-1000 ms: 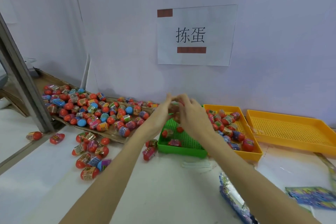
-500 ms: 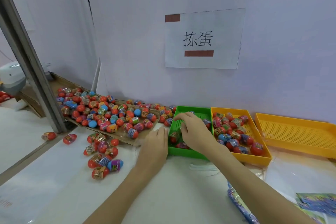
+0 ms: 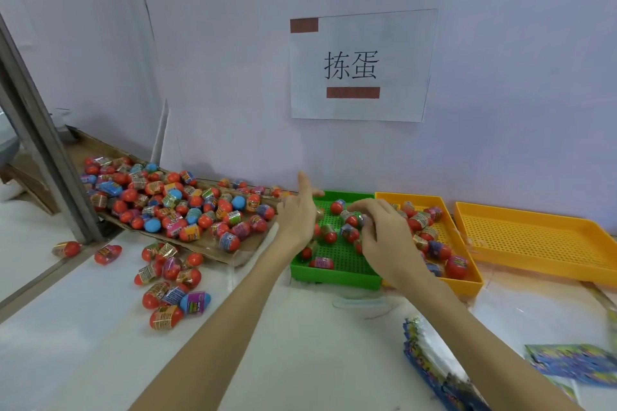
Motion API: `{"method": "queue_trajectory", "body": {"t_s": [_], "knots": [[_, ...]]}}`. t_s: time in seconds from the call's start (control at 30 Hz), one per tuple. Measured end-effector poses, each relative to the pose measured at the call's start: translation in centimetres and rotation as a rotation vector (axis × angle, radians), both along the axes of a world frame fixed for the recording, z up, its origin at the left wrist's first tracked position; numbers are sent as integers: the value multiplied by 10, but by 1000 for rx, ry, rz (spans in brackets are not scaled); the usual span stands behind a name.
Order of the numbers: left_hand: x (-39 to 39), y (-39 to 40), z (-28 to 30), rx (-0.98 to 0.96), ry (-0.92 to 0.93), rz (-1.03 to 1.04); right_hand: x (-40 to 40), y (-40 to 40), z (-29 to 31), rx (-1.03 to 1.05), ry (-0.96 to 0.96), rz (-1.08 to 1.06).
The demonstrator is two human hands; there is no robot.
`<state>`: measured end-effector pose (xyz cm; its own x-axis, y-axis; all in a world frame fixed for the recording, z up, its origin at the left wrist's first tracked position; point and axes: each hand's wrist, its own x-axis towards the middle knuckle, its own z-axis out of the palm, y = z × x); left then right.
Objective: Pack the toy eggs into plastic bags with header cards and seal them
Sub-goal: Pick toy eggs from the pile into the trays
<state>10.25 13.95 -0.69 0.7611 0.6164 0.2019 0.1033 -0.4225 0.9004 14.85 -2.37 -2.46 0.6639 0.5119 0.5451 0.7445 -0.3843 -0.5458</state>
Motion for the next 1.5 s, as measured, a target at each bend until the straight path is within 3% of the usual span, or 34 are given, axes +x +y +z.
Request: {"method": "queue_trajectory", "body": {"t_s": [0.13,0.2,0.3,0.37,0.5,0.67,0.73,1.0,1.1,1.33,1.4,1.5], "knots": [[5,27,-10,337,81,289,-1,-28,-3,120,-14,-53],[-4,58,-16,481,294,396,-3,-38,-9,177,-9,-66],[-17,101,-22,550,650,366,-4,-45,-16,220,20,-80],[-19,115,-26,556,728,327,-2,-47,-19,228,27,-81],[-7,117,-34,630,732,318,3,-45,-20,244,44,-89],[-1,99,-48,867,625,384,4,-46,-21,255,64,-94],[-2,93,-48,880,584,384,6,-47,-21,265,76,-96],[-8,79,-55,1177,592,204,7,-50,-21,265,137,-117],[-10,79,-51,1105,435,189,7,-50,-20,278,167,-123],[12,47,-3,572,34,66,12,-55,-12,412,276,-171],[21,23,9,489,67,-169,14,-60,-9,457,326,-191],[24,-12,15,659,266,-439,18,-68,-5,519,380,-227]]}}
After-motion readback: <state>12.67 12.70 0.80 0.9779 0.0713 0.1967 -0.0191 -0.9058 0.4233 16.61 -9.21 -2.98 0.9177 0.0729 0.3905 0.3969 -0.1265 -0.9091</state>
